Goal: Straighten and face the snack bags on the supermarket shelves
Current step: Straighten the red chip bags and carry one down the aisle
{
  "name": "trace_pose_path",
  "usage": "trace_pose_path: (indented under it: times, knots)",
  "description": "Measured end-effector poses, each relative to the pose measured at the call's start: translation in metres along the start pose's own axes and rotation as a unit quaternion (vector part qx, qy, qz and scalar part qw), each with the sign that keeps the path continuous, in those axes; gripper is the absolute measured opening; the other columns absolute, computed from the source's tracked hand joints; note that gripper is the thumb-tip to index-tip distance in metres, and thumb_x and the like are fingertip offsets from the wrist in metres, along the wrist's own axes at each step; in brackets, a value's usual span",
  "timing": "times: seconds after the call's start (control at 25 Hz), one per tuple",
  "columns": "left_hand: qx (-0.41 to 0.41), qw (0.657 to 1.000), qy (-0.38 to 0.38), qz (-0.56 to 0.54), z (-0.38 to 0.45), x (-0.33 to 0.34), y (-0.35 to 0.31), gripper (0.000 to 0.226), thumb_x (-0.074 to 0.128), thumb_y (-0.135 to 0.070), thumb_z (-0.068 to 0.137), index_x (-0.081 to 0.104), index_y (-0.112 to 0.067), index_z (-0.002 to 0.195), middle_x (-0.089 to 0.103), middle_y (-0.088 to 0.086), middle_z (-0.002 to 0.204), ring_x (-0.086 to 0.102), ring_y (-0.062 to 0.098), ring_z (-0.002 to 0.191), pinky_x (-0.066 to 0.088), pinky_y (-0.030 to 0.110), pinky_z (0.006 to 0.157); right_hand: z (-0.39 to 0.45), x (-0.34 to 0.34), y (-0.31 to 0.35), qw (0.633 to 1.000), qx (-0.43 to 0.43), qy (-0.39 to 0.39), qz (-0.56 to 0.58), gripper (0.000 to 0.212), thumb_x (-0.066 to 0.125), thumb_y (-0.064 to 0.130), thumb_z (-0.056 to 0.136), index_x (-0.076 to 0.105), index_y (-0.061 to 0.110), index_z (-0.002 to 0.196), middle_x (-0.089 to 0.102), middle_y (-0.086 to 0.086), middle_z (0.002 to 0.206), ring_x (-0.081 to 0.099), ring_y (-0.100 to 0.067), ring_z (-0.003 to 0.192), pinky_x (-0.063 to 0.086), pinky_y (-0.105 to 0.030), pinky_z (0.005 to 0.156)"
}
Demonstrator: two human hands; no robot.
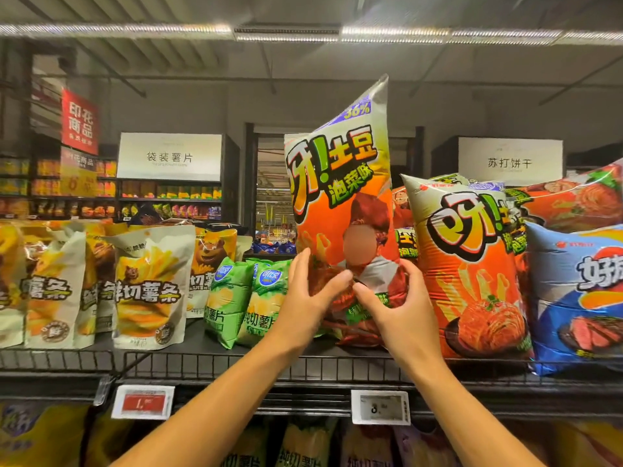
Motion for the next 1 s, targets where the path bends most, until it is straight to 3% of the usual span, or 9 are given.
trace_pose_path:
  times: [0.12, 0.36, 0.44, 0.52, 0.64, 0.76, 0.88, 0.92, 1.0]
  knots:
    - [-0.043, 0.998, 0.024, -0.035, 0.003, 0.005, 0.006, 0.137, 0.076, -0.070, 0.049, 0.003, -0.029, 0.157, 0.027, -0.002, 0.160, 0.032, 0.014, 0.145, 0.028, 0.043, 0.119, -0.010, 0.011, 0.016, 0.997, -0.039, 0.067, 0.008, 0.082, 0.069, 0.075, 0.061, 0.038, 0.049, 0.133, 0.046, 0.023, 0.128, 0.047, 0.003, 0.120, 0.039, -0.024, 0.102]
    - [-0.059, 0.980, 0.014, -0.187, 0.001, -0.011, 0.005, 0.119, 0.091, -0.060, 0.039, 0.041, -0.020, 0.139, 0.066, 0.005, 0.126, 0.069, 0.017, 0.107, 0.056, 0.036, 0.089, -0.030, 0.020, 0.039, 0.969, -0.119, 0.211, 0.054, 0.054, 0.047, 0.075, 0.087, 0.041, 0.061, 0.138, 0.038, 0.030, 0.146, 0.033, 0.007, 0.139, 0.037, -0.036, 0.114]
    - [-0.096, 0.960, 0.027, -0.260, -0.006, -0.011, 0.012, 0.117, 0.093, -0.054, 0.039, 0.049, -0.011, 0.139, 0.069, 0.011, 0.120, 0.071, 0.022, 0.100, 0.059, 0.036, 0.081, -0.032, 0.016, 0.042, 0.963, -0.114, 0.217, 0.110, 0.050, 0.050, 0.067, 0.091, 0.044, 0.057, 0.139, 0.047, 0.025, 0.146, 0.039, 0.001, 0.140, 0.042, -0.029, 0.110]
    - [-0.151, 0.931, 0.062, -0.328, -0.018, -0.004, 0.020, 0.108, 0.093, -0.057, 0.034, 0.065, -0.012, 0.128, 0.069, 0.015, 0.121, 0.069, 0.030, 0.105, 0.058, 0.044, 0.086, -0.025, 0.005, 0.042, 0.966, -0.097, 0.183, 0.154, 0.041, 0.055, 0.048, 0.096, 0.048, 0.058, 0.135, 0.057, 0.022, 0.138, 0.049, 0.001, 0.131, 0.045, -0.014, 0.098]
    - [-0.149, 0.894, 0.105, -0.409, -0.028, 0.001, 0.020, 0.087, 0.095, -0.054, 0.032, 0.077, -0.017, 0.108, 0.070, 0.017, 0.118, 0.071, 0.033, 0.101, 0.058, 0.049, 0.083, -0.006, -0.004, 0.032, 0.979, -0.044, 0.127, 0.154, 0.046, 0.057, 0.026, 0.101, 0.045, 0.054, 0.135, 0.057, 0.022, 0.136, 0.050, 0.006, 0.127, 0.044, -0.016, 0.097]
    - [-0.117, 0.889, 0.112, -0.429, -0.029, -0.004, 0.009, 0.075, 0.090, -0.054, 0.052, 0.074, -0.018, 0.116, 0.068, 0.015, 0.123, 0.068, 0.033, 0.109, 0.055, 0.049, 0.091, 0.003, 0.011, 0.012, 0.972, 0.066, 0.166, 0.155, 0.062, 0.057, 0.045, 0.095, 0.032, 0.034, 0.150, 0.045, 0.011, 0.145, 0.045, -0.003, 0.130, 0.034, -0.025, 0.106]
    - [-0.035, 0.842, 0.224, -0.490, -0.033, 0.004, -0.025, 0.054, 0.062, -0.042, 0.091, 0.061, -0.005, 0.132, 0.061, 0.019, 0.133, 0.058, 0.030, 0.125, 0.047, 0.042, 0.103, -0.005, 0.028, 0.006, 0.946, 0.123, 0.230, 0.192, 0.077, 0.059, 0.076, 0.077, 0.041, 0.039, 0.142, 0.046, 0.014, 0.145, 0.050, -0.004, 0.127, 0.034, -0.036, 0.110]
    - [-0.048, 0.835, 0.215, -0.505, -0.031, 0.004, -0.022, 0.056, 0.073, -0.038, 0.084, 0.065, 0.000, 0.125, 0.064, 0.022, 0.127, 0.063, 0.031, 0.118, 0.051, 0.041, 0.097, -0.008, 0.034, 0.008, 0.938, 0.117, 0.243, 0.218, 0.083, 0.062, 0.078, 0.074, 0.043, 0.038, 0.144, 0.049, 0.013, 0.147, 0.052, -0.008, 0.129, 0.035, -0.041, 0.114]
    - [-0.109, 0.870, 0.151, -0.456, -0.023, -0.009, 0.010, 0.071, 0.101, -0.042, 0.035, 0.080, -0.005, 0.091, 0.076, 0.017, 0.095, 0.075, 0.027, 0.084, 0.061, 0.036, 0.066, -0.010, 0.039, 0.013, 0.933, 0.082, 0.259, 0.235, 0.078, 0.062, 0.071, 0.079, 0.044, 0.037, 0.146, 0.056, 0.008, 0.145, 0.056, -0.014, 0.131, 0.044, -0.044, 0.111]
Point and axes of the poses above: each hand's wrist, its own z-axis towards the middle knuckle, its own x-axis out of the palm, y = z × x, the point moved 10 cm from there along z, towards the middle knuckle
